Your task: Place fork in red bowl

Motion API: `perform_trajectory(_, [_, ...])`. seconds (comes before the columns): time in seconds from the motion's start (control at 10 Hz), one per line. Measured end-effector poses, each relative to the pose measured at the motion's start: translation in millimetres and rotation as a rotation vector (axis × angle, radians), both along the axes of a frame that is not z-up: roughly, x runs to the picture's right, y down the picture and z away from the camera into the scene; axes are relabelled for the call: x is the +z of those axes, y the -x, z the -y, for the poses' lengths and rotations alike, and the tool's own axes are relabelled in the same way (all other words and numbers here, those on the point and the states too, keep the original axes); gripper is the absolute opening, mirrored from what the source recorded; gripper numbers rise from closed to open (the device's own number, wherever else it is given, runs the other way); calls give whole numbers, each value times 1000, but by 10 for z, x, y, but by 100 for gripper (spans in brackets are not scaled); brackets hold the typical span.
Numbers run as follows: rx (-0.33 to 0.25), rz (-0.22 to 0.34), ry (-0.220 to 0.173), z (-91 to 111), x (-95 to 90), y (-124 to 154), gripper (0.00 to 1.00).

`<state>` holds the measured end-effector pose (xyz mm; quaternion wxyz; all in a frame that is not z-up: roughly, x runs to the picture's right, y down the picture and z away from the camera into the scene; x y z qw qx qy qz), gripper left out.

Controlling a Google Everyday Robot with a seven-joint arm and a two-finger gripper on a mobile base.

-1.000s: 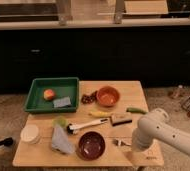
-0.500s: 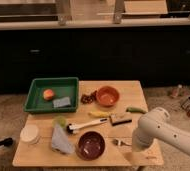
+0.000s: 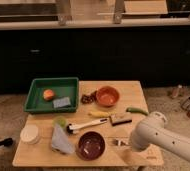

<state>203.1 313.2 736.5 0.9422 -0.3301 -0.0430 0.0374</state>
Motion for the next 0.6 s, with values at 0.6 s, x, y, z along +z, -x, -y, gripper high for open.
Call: perform_trajectory(0.6, [22,-40,-5,19,128,45,80])
